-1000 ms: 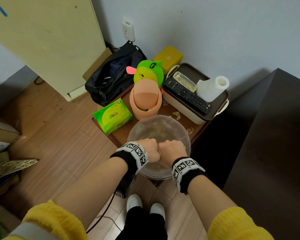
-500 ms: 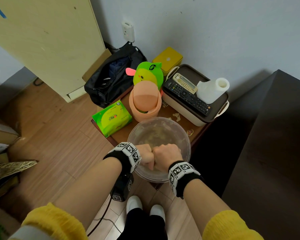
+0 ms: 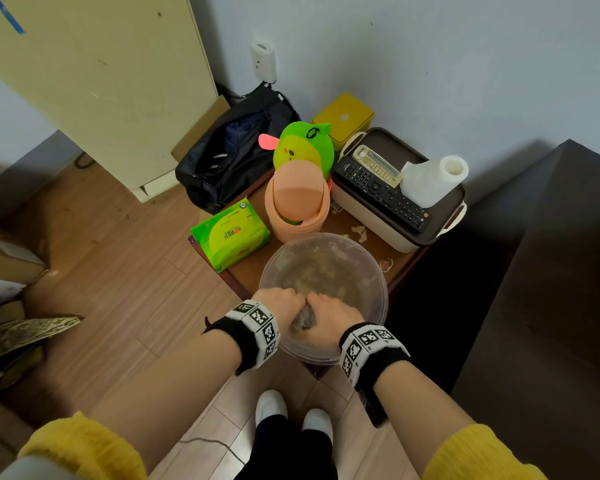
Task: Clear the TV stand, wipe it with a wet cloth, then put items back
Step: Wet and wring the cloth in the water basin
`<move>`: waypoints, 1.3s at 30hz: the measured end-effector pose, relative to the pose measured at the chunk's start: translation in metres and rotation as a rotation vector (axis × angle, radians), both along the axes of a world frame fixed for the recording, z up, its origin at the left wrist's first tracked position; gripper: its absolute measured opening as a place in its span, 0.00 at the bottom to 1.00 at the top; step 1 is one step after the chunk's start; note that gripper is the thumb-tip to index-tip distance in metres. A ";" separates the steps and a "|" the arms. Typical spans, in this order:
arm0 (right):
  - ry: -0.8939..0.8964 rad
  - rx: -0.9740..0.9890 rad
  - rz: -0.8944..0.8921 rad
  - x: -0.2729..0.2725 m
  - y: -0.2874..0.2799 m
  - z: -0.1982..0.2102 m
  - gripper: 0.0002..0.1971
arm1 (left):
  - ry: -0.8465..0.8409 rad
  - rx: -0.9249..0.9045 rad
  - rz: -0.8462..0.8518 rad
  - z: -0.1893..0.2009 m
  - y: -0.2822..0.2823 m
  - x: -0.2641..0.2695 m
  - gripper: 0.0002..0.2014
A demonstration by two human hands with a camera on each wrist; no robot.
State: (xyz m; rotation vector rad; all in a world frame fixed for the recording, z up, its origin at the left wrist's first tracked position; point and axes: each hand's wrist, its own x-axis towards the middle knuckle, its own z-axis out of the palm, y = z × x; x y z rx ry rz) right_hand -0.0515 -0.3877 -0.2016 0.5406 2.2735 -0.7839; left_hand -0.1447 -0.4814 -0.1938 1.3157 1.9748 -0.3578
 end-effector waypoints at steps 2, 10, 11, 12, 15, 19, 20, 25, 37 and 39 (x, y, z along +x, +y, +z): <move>0.005 -0.064 -0.064 -0.001 0.003 0.003 0.30 | 0.107 0.064 -0.098 0.004 0.000 -0.002 0.17; 0.051 -0.333 -0.386 -0.013 0.014 0.005 0.28 | 0.192 0.305 -0.239 0.017 0.009 -0.006 0.19; 0.031 -0.309 -0.341 -0.015 0.013 0.007 0.20 | 0.195 0.298 -0.240 0.019 0.010 -0.004 0.18; 0.006 -0.276 -0.292 -0.015 0.013 0.008 0.13 | 0.198 0.274 -0.231 0.020 0.011 -0.003 0.17; -0.059 -0.169 -0.169 -0.017 0.008 0.012 0.08 | 0.181 0.152 -0.159 0.024 0.014 0.003 0.10; -0.084 -0.007 -0.103 -0.013 0.002 0.019 0.12 | 0.186 0.077 -0.156 0.026 0.016 0.009 0.08; -0.064 0.042 -0.085 -0.011 0.001 0.020 0.12 | 0.188 0.066 -0.155 0.026 0.016 0.011 0.09; 0.023 0.151 -0.012 -0.002 -0.005 0.025 0.11 | 0.171 0.030 -0.160 0.029 0.018 0.013 0.09; 0.091 0.249 0.195 0.002 -0.004 0.030 0.13 | -0.082 -0.001 0.184 0.024 0.020 0.009 0.08; 0.092 0.260 0.226 0.001 -0.004 0.029 0.13 | -0.092 -0.002 0.182 0.021 0.017 0.009 0.07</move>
